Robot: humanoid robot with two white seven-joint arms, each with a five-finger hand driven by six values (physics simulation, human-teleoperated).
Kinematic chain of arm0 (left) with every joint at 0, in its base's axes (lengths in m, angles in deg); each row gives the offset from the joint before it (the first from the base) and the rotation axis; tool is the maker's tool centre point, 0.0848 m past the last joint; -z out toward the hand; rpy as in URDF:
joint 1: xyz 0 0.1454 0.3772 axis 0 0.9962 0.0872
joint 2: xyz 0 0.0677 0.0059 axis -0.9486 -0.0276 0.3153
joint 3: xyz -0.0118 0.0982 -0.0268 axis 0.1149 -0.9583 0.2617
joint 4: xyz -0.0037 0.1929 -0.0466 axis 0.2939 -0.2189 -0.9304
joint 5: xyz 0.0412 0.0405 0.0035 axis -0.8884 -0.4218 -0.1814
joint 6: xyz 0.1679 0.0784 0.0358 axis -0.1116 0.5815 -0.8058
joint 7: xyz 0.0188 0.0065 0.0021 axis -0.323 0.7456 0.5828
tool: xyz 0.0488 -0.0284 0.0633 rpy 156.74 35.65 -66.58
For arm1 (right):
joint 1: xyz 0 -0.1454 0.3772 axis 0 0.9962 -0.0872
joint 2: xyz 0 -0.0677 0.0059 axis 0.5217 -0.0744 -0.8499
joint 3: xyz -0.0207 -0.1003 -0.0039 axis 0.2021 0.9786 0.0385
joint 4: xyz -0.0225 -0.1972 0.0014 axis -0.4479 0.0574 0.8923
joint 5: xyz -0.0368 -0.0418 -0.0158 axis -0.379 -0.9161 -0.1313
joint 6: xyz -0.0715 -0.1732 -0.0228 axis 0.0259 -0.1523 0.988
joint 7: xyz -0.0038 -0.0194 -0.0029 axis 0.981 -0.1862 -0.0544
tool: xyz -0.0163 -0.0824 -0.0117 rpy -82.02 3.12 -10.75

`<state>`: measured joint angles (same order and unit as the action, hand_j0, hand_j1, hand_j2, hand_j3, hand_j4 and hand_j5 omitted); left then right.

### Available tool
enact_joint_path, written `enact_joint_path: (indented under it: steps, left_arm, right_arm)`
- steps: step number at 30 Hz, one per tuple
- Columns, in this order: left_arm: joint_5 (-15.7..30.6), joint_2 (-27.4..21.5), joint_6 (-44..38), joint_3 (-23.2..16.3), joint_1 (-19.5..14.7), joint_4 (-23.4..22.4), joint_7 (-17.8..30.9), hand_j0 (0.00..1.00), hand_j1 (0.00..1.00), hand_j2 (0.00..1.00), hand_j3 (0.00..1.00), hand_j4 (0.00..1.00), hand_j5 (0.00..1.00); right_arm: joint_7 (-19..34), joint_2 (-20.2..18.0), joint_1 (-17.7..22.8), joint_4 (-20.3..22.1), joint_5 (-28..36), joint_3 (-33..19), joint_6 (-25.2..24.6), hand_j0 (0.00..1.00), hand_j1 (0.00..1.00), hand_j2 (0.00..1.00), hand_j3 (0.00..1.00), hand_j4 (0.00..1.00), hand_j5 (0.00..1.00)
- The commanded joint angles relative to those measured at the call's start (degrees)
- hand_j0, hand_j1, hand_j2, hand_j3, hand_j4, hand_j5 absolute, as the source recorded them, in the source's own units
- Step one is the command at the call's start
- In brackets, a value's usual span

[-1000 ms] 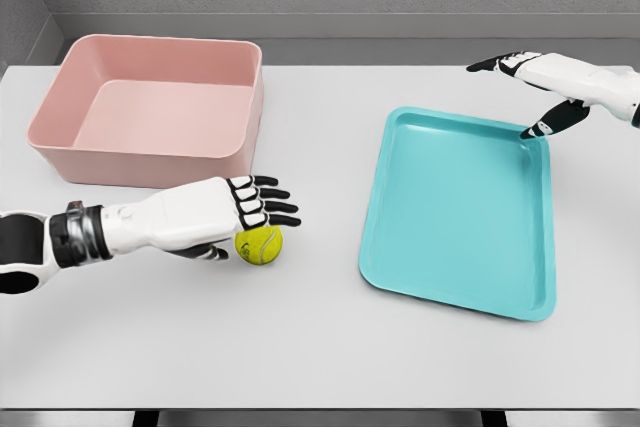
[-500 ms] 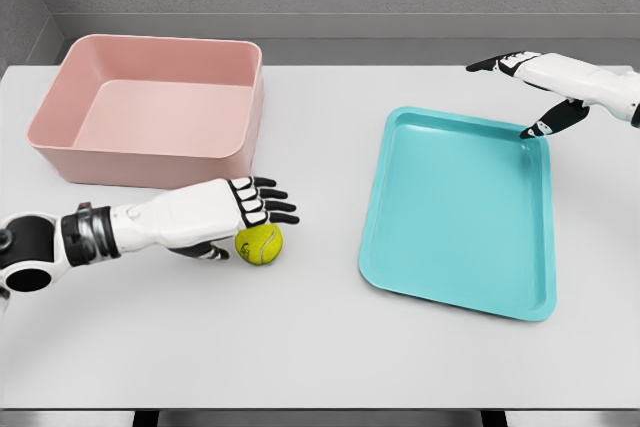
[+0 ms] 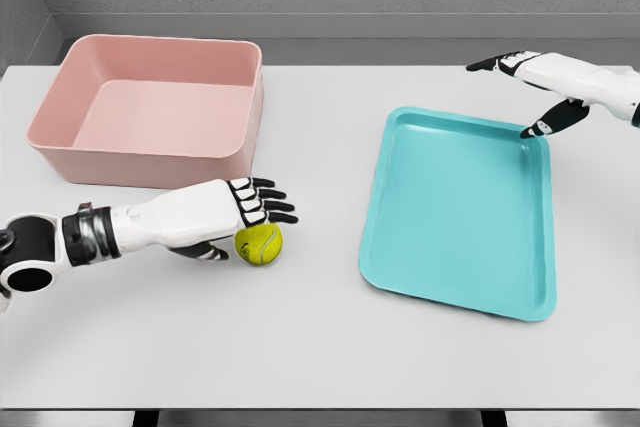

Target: Put the tennis from the blue tray into the pink basket with both arms

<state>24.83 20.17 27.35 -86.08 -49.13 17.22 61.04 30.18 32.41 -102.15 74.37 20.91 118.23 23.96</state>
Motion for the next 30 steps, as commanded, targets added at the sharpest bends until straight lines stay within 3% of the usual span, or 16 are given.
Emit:
enact_joint_path:
  steps: [1, 30]
  left_arm:
    - [0.39, 0.47, -0.01, 0.01, 0.0, -0.27, -0.03, 1.0, 1.0, 1.0, 1.0, 1.0, 1.0]
    - [0.04, 1.26, -0.01, -1.22, 0.18, -1.94, -0.03, 1.0, 1.0, 1.0, 1.0, 1.0, 1.0]
  right_arm:
    - [0.04, -0.06, 0.0, 0.04, 0.4, -0.07, -0.15, 1.0, 1.0, 1.0, 1.0, 1.0, 1.0]
    - [-0.05, -0.23, 0.18, -0.05, 0.4, -0.16, -0.15, 1.0, 1.0, 1.0, 1.0, 1.0, 1.0]
